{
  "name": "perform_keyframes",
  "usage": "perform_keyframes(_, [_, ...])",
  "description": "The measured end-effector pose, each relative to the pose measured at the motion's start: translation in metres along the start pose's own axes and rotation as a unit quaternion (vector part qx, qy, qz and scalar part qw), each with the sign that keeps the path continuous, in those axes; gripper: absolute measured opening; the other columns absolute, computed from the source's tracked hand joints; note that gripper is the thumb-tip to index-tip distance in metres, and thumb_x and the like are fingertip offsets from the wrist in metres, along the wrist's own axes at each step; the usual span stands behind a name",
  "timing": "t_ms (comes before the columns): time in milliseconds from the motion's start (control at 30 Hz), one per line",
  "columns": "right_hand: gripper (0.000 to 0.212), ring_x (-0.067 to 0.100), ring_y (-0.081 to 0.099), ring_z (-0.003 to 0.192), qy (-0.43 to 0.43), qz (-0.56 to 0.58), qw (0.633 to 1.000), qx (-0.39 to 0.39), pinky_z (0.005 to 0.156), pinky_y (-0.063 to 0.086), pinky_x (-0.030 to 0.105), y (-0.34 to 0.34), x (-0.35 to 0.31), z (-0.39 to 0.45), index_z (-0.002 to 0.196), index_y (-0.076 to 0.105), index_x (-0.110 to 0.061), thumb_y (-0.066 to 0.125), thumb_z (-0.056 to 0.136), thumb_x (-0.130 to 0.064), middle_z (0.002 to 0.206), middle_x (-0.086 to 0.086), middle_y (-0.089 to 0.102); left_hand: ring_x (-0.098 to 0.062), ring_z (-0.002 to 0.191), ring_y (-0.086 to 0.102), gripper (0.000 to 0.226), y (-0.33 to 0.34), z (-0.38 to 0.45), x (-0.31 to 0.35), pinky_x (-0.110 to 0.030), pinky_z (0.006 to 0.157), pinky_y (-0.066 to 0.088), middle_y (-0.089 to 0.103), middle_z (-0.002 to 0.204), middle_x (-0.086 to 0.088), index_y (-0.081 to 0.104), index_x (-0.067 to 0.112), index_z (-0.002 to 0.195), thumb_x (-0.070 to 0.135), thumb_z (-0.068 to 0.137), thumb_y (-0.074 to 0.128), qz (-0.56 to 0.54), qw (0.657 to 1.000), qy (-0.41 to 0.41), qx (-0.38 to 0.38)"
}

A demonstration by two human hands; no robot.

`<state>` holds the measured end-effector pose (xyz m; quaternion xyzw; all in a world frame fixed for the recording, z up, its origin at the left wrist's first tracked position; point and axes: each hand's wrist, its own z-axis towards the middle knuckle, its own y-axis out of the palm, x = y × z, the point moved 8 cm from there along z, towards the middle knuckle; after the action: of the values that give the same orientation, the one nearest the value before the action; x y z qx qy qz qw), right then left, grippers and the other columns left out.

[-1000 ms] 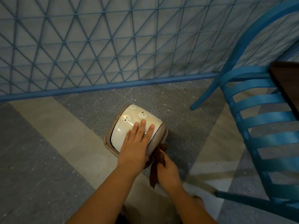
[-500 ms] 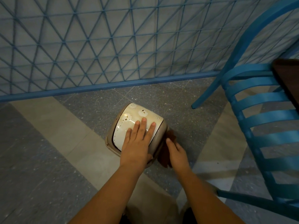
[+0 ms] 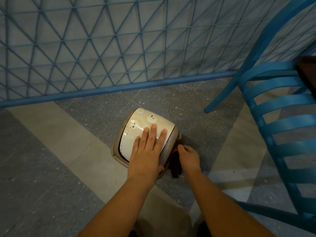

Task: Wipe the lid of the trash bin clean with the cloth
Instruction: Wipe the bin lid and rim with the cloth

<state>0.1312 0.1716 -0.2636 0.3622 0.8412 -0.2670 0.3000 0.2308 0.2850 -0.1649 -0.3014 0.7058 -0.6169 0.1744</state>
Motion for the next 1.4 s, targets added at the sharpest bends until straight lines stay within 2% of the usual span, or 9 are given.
perform_keyframes(133, [0.026, 0.018, 0.058, 0.072, -0.012, -0.066, 0.997, 0.023, 0.069, 0.047, 0.033, -0.01, -0.023, 0.025, 0.072, 0.062, -0.018, 0.053, 0.09, -0.036, 0.078, 0.005, 0.062, -0.025, 0.143, -0.023, 0.116, 0.001, -0.001, 0.002, -0.042, 0.115, -0.008, -0.032, 0.153, -0.003, -0.03, 0.033, 0.142, 0.044, 0.08, 0.067, 0.007, 1.0, 0.004, 0.007])
perform_keyframes(200, [0.032, 0.016, 0.056, 0.068, -0.005, -0.101, 0.995, 0.011, 0.061, 0.041, 0.031, -0.011, -0.026, 0.031, 0.067, 0.059, -0.018, 0.052, 0.09, -0.038, 0.074, 0.005, 0.06, -0.026, 0.143, -0.022, 0.116, 0.001, -0.001, 0.002, -0.043, 0.115, -0.008, -0.031, 0.154, -0.003, -0.03, 0.032, 0.143, 0.045, 0.08, 0.067, 0.012, 1.0, 0.003, 0.01])
perform_keyframes(367, [0.026, 0.017, 0.053, 0.065, 0.05, -0.088, 0.995, -0.021, 0.058, 0.042, 0.03, -0.007, -0.017, 0.03, 0.084, 0.064, -0.009, 0.057, 0.086, -0.034, 0.07, 0.005, 0.056, -0.026, 0.144, -0.022, 0.115, 0.003, -0.002, 0.001, -0.044, 0.115, -0.005, -0.03, 0.154, -0.003, -0.03, 0.032, 0.142, 0.046, 0.081, 0.066, 0.015, 1.0, -0.003, 0.009])
perform_keyframes(567, [0.017, 0.024, 0.064, 0.085, 0.083, -0.006, 0.995, -0.052, 0.078, 0.053, 0.038, 0.006, 0.017, 0.01, 0.093, 0.062, -0.012, 0.064, 0.082, -0.025, 0.093, 0.01, 0.067, -0.026, 0.144, -0.021, 0.116, 0.003, 0.0, 0.002, -0.044, 0.116, -0.002, -0.03, 0.153, -0.003, -0.032, 0.032, 0.141, 0.045, 0.081, 0.066, 0.01, 1.0, -0.001, 0.006])
perform_keyframes(733, [0.012, 0.017, 0.062, 0.079, 0.084, -0.021, 0.994, -0.072, 0.062, 0.045, 0.028, 0.013, 0.042, -0.012, 0.086, 0.06, -0.016, 0.066, 0.079, -0.024, 0.09, 0.007, 0.068, -0.026, 0.144, -0.022, 0.117, 0.004, -0.001, 0.001, -0.043, 0.116, -0.003, -0.032, 0.153, -0.004, -0.034, 0.032, 0.14, 0.046, 0.08, 0.066, 0.013, 1.0, -0.003, 0.003])
perform_keyframes(900, [0.013, 0.008, 0.058, 0.065, 0.007, -0.073, 0.997, -0.031, 0.051, 0.039, 0.023, 0.003, 0.018, -0.007, 0.083, 0.063, -0.017, 0.065, 0.079, -0.03, 0.077, -0.001, 0.066, -0.027, 0.144, -0.021, 0.118, 0.003, 0.0, 0.002, -0.044, 0.116, -0.003, -0.032, 0.153, -0.003, -0.031, 0.031, 0.141, 0.046, 0.079, 0.068, 0.015, 1.0, -0.003, 0.003])
perform_keyframes(1100, [0.023, 0.021, 0.061, 0.083, 0.014, -0.041, 0.999, 0.024, 0.072, 0.047, 0.032, -0.008, -0.019, 0.024, 0.095, 0.068, -0.013, 0.059, 0.086, -0.033, 0.093, 0.008, 0.067, -0.026, 0.144, -0.02, 0.119, 0.003, -0.001, 0.001, -0.046, 0.115, -0.003, -0.032, 0.152, -0.002, -0.031, 0.032, 0.141, 0.048, 0.078, 0.068, 0.025, 1.0, -0.001, 0.011])
perform_keyframes(1267, [0.015, 0.017, 0.064, 0.076, 0.02, 0.052, 0.998, 0.02, 0.06, 0.047, 0.028, 0.0, -0.009, 0.01, 0.079, 0.068, -0.018, 0.059, 0.089, -0.025, 0.085, 0.006, 0.07, -0.027, 0.145, -0.017, 0.118, 0.004, 0.0, 0.002, -0.046, 0.115, -0.001, -0.027, 0.155, -0.004, -0.03, 0.031, 0.142, 0.048, 0.079, 0.067, 0.03, 0.999, -0.004, 0.014])
perform_keyframes(1400, [0.012, 0.021, 0.068, 0.085, 0.002, 0.08, 0.996, 0.034, 0.08, 0.056, 0.043, 0.007, 0.021, -0.023, 0.093, 0.072, -0.017, 0.062, 0.088, -0.022, 0.09, 0.005, 0.073, -0.028, 0.144, -0.019, 0.117, 0.004, 0.0, 0.001, -0.046, 0.116, -0.001, -0.029, 0.154, -0.004, -0.033, 0.03, 0.141, 0.048, 0.081, 0.065, 0.031, 1.0, -0.005, 0.005])
